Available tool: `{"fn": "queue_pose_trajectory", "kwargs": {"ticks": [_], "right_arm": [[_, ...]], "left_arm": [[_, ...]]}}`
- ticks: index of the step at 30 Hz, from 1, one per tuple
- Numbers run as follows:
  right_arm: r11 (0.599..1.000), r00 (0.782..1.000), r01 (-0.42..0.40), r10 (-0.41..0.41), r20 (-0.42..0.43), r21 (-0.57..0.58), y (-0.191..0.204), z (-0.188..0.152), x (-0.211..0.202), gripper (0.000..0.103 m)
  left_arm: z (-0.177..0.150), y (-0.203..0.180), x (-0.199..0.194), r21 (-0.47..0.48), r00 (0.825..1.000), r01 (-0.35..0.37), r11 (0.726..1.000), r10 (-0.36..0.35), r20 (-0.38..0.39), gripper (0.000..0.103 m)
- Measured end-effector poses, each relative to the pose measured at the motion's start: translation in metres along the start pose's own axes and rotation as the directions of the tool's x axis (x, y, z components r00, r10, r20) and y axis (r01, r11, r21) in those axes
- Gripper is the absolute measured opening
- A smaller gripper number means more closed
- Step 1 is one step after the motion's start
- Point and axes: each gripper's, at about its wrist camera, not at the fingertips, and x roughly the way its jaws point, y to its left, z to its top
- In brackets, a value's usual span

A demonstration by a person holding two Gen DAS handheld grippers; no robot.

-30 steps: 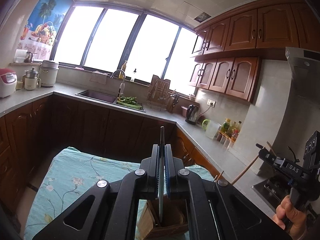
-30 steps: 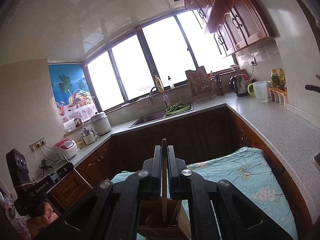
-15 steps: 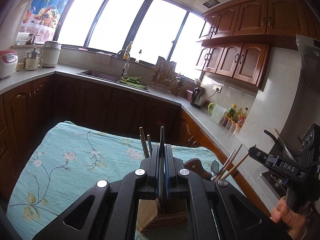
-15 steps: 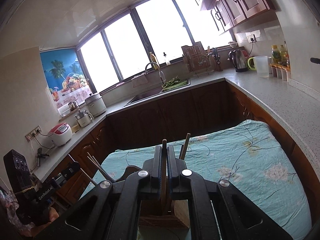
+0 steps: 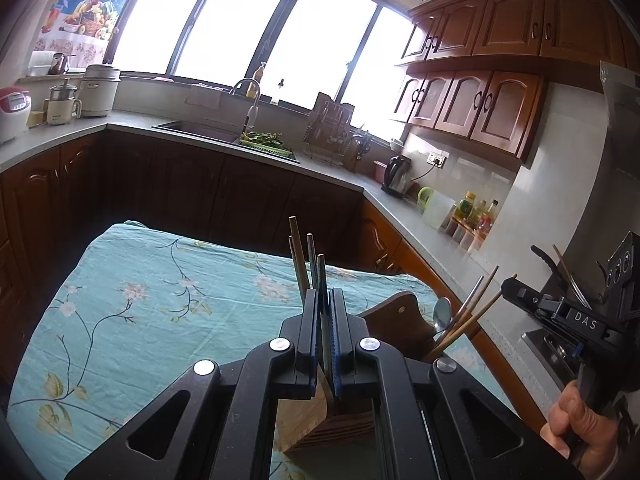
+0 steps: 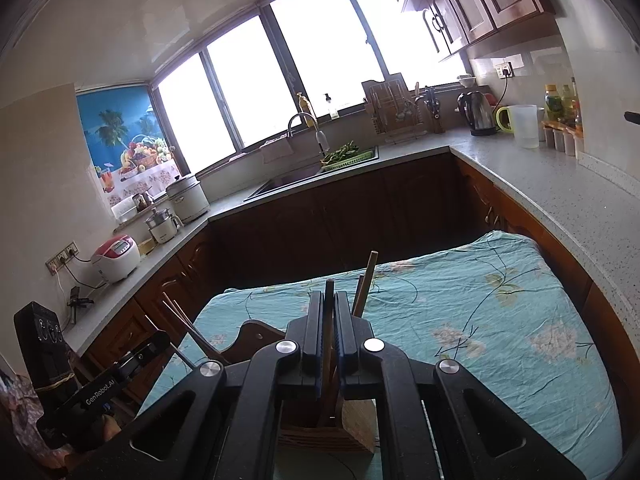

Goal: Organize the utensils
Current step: 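Carry both utensils over the caddy, lower them in and open both grippers, then move both grippers back to the last wooden chopsticks on the cloth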

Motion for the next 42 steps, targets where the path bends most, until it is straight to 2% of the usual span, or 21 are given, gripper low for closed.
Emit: {"fn": "queue_pose_trajectory", "kwargs": {"ticks": [5, 6, 7, 10, 11, 12, 13, 15, 16, 17, 18, 19, 20, 21, 28, 31, 42], "right_arm": [[1.0, 1.0, -0.003, 0.003, -0.004, 0.004, 0.0, 0.0, 0.002, 0.006], [1.0, 1.0, -0.01, 0.01, -0.009, 0.005, 0.0, -0.001, 0.002, 0.01], [1.0, 1.0, -0.013, 0.013, -0.011, 0.005, 0.0, -0.001, 0.003, 0.01], [1.0, 1.0, -0.018, 0.018, -0.004, 0.008, -0.001, -0.002, -0.001, 0.013], [1.0, 1.0, -0.02, 0.02, 0.0, 0.013, -0.002, -0.002, -0.003, 0.018], [1.0, 1.0, -0.022, 0.022, 0.008, 0.018, -0.002, -0.003, -0.005, 0.029], [0.999, 1.0, -0.024, 0.024, 0.016, 0.021, -0.003, -0.003, -0.008, 0.034], [0.999, 0.999, -0.03, 0.029, 0.036, 0.028, -0.003, -0.004, -0.015, 0.052], [0.999, 0.998, -0.033, 0.032, 0.046, 0.031, -0.004, -0.005, -0.019, 0.054], [0.999, 0.998, -0.036, 0.034, 0.055, 0.034, -0.004, -0.005, -0.023, 0.059], [0.999, 0.997, -0.038, 0.036, 0.063, 0.038, -0.005, -0.007, -0.028, 0.07], [0.998, 0.997, -0.042, 0.039, 0.072, 0.045, -0.007, -0.009, -0.032, 0.077], [0.997, 0.996, -0.048, 0.044, 0.08, 0.052, -0.008, -0.012, -0.037, 0.091], [0.997, 0.995, -0.053, 0.047, 0.086, 0.06, -0.009, -0.015, -0.041, 0.098], [0.996, 0.998, -0.035, 0.031, 0.048, 0.085, -0.015, -0.05, -0.061, 0.099], [0.997, 1.0, -0.003, 0.001, 0.028, 0.082, -0.017, -0.067, -0.071, 0.099], [0.996, 0.996, 0.049, -0.043, -0.075, 0.08, -0.023, -0.116, -0.086, 0.099]], "left_arm": [[0.002, 0.0, 0.001, -0.002, 1.0, -0.001, 1.0, 0.001, -0.01, 0.004], [0.0, -0.001, 0.002, -0.005, 1.0, 0.002, 1.0, -0.002, -0.016, 0.003], [0.001, 0.0, 0.003, -0.01, 1.0, 0.003, 1.0, -0.003, -0.027, 0.004], [0.002, 0.003, 0.001, -0.025, 0.999, 0.0, 1.0, -0.001, -0.044, 0.014], [0.003, 0.003, -0.002, -0.026, 0.999, -0.007, 1.0, 0.006, -0.039, 0.02], [0.004, 0.003, -0.005, -0.028, 0.999, -0.015, 0.999, 0.014, -0.034, 0.025], [0.003, 0.003, -0.009, -0.032, 0.999, -0.015, 0.999, 0.014, -0.032, 0.027], [0.002, 0.004, -0.016, -0.035, 1.0, -0.014, 0.999, 0.013, -0.027, 0.034], [0.002, 0.004, -0.02, -0.033, 0.999, -0.023, 0.999, 0.022, -0.028, 0.038], [0.0, 0.004, -0.025, -0.033, 0.999, -0.035, 0.999, 0.034, -0.028, 0.051], [-0.003, 0.006, -0.03, -0.035, 0.999, -0.048, 0.998, 0.047, -0.025, 0.067], [-0.006, 0.007, -0.035, -0.039, 0.998, -0.067, 0.997, 0.066, -0.021, 0.074], [-0.009, 0.007, -0.04, -0.041, 0.997, -0.081, 0.996, 0.081, -0.018, 0.08], [-0.012, 0.008, -0.045, -0.042, 0.996, -0.087, 0.995, 0.086, -0.021, 0.08], [-0.037, 0.007, -0.075, -0.056, 0.99, -0.12, 0.991, 0.115, -0.086, 0.083], [-0.048, 0.007, -0.089, -0.066, 0.985, -0.131, 0.989, 0.122, -0.118, 0.083], [-0.081, 0.0, -0.123, -0.07, 0.962, -0.161, 0.984, 0.141, -0.235, 0.084]]}}
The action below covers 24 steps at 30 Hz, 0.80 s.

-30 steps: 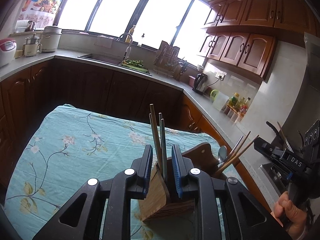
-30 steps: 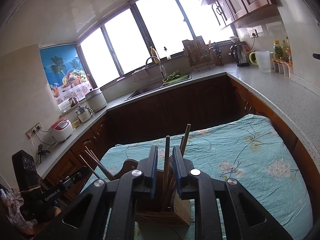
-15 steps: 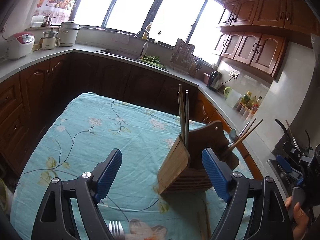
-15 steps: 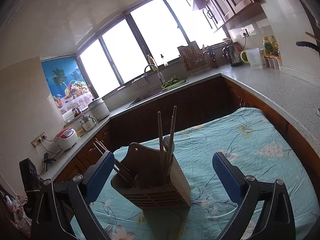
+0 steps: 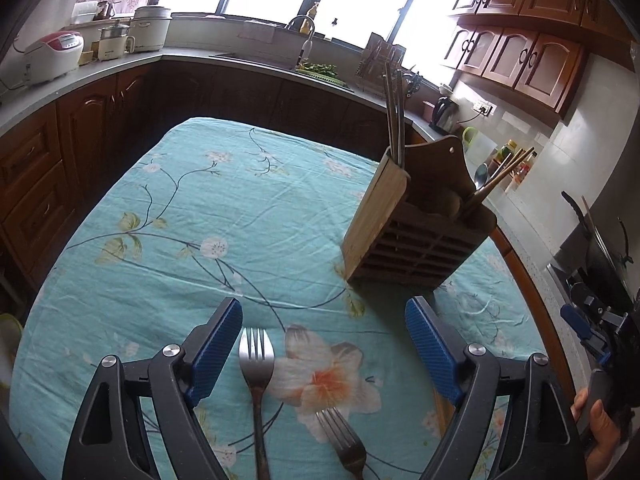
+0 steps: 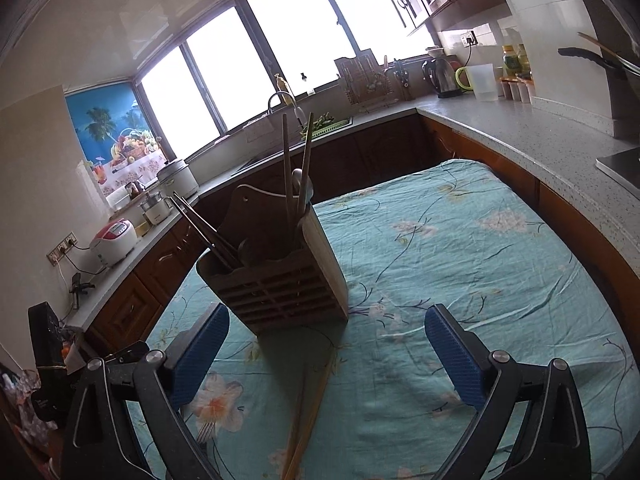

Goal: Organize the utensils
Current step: 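Move both grippers back to the last wooden chopsticks on the cloth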

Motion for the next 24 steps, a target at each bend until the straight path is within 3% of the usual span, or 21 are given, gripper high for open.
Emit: {"fn": "queue_pose_trajectory", "kwargs": {"ticks": [6, 14, 19, 22, 24], "right_arm": [[1.0, 0.998, 0.012, -0.012, -0.058, -0.001, 0.0, -0.021, 0.008, 0.099], [0.999, 0.998, 0.025, -0.027, -0.057, -0.026, 0.007, -0.033, 0.011, 0.099], [0.998, 0.995, 0.034, -0.04, -0.087, -0.06, 0.012, -0.038, 0.025, 0.099], [0.995, 0.991, 0.043, -0.054, -0.124, -0.089, 0.017, -0.041, 0.04, 0.086], [0.994, 0.983, 0.044, -0.061, -0.172, -0.101, 0.019, -0.045, 0.055, 0.066]], "left_arm": [[-0.005, 0.001, -0.007, -0.01, 0.999, -0.01, 1.0, 0.01, -0.035, 0.084], [-0.01, 0.007, -0.015, 0.005, 0.999, -0.046, 0.999, 0.046, 0.015, 0.086], [-0.018, 0.005, -0.009, 0.025, 0.998, -0.051, 0.998, 0.052, -0.026, 0.087], [-0.018, 0.001, -0.005, 0.029, 0.998, -0.05, 0.998, 0.052, -0.045, 0.087], [-0.016, -0.002, -0.003, 0.036, 0.997, -0.05, 0.998, 0.052, -0.056, 0.087]]}}
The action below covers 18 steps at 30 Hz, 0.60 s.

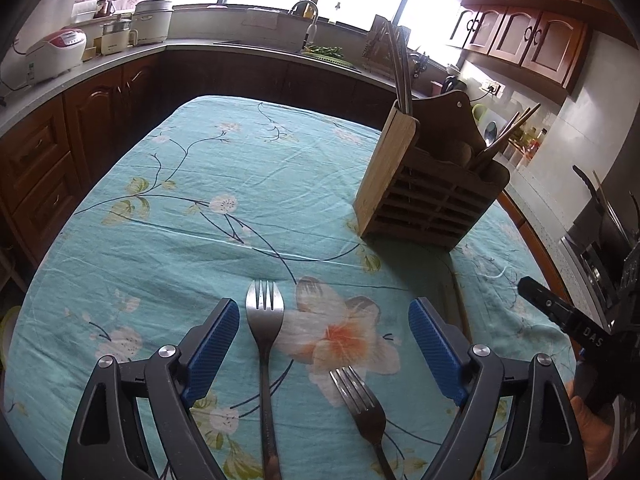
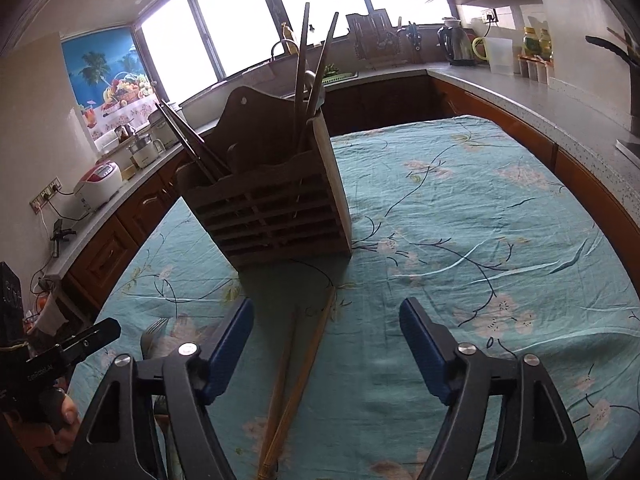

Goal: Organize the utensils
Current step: 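Move both grippers back to the last wooden chopsticks on the cloth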

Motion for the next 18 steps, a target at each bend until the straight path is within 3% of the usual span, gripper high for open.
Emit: {"fn": "queue_pose_trajectory", "kwargs": {"ticks": [3, 9, 11, 15, 18], "right_arm": [[1.0, 0.997, -0.008, 0.008, -0.071, -0.003, 0.0, -0.002, 0.026, 0.047], [0.999, 0.984, 0.004, -0.011, -0.178, -0.041, 0.002, -0.004, 0.069, 0.027], [0.996, 0.981, 0.035, -0.05, -0.188, -0.083, 0.005, -0.005, 0.074, 0.017], [0.989, 0.974, 0.052, -0.08, -0.212, -0.136, 0.005, -0.007, 0.067, 0.006], [0.992, 0.973, 0.052, -0.076, -0.22, -0.114, -0.014, -0.014, 0.051, 0.006]], "left_arm": [[0.003, -0.005, 0.006, 0.012, 1.0, 0.008, 1.0, -0.008, -0.011, 0.087], [0.006, -0.014, 0.017, 0.023, 0.999, 0.025, 0.999, -0.024, -0.04, 0.087], [0.008, -0.018, 0.021, 0.03, 0.998, 0.031, 0.999, -0.029, -0.05, 0.087], [0.011, -0.031, 0.035, 0.048, 0.994, 0.056, 0.997, -0.051, -0.092, 0.087], [0.015, -0.047, 0.045, 0.06, 0.987, 0.105, 0.993, -0.097, -0.127, 0.087]]}}
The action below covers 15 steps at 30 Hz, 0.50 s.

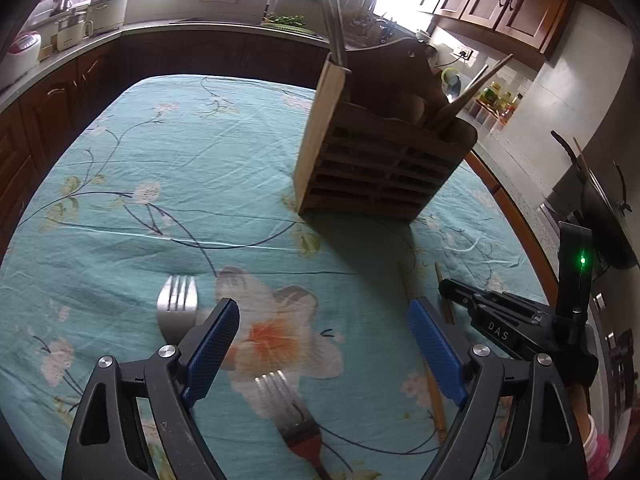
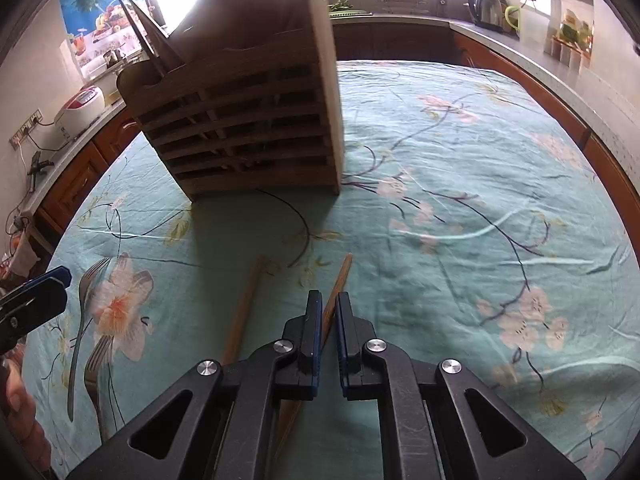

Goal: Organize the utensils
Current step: 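Move both grippers back to the last wooden chopsticks on the cloth, then grasp a wooden chopstick with the left gripper while the right gripper grasps another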

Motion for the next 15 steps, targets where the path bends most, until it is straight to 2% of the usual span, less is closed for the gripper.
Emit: {"fn": "queue_pose_trajectory", "kwargs": {"ticks": [5, 8, 10, 13, 15], "right_arm": [[0.999, 1.0, 0.026, -0.025, -0.003, 0.044, -0.036, -0.021, -0.023, 0.007], [0.998, 1.0, 0.009, -0.009, -0.002, 0.061, -0.054, -0.028, -0.03, 0.007], [0.998, 1.0, 0.006, -0.007, 0.003, 0.07, -0.058, -0.029, -0.034, 0.01], [0.995, 1.0, -0.008, 0.007, 0.015, 0.104, -0.065, -0.028, -0.036, 0.012], [0.993, 1.0, -0.016, 0.013, 0.022, 0.12, -0.065, -0.025, -0.035, 0.012]], "left_arm": [[0.007, -0.039, 0.032, 0.122, 0.999, 0.006, 0.992, 0.001, -0.054, 0.085], [0.011, -0.058, 0.058, 0.169, 0.995, 0.008, 0.986, 0.009, -0.096, 0.078], [0.014, -0.067, 0.077, 0.191, 0.992, -0.017, 0.982, 0.04, -0.12, 0.076], [0.018, -0.076, 0.099, 0.216, 0.987, -0.039, 0.976, 0.071, -0.144, 0.067], [0.018, -0.082, 0.113, 0.238, 0.981, -0.053, 0.97, 0.095, -0.166, 0.053]]}}
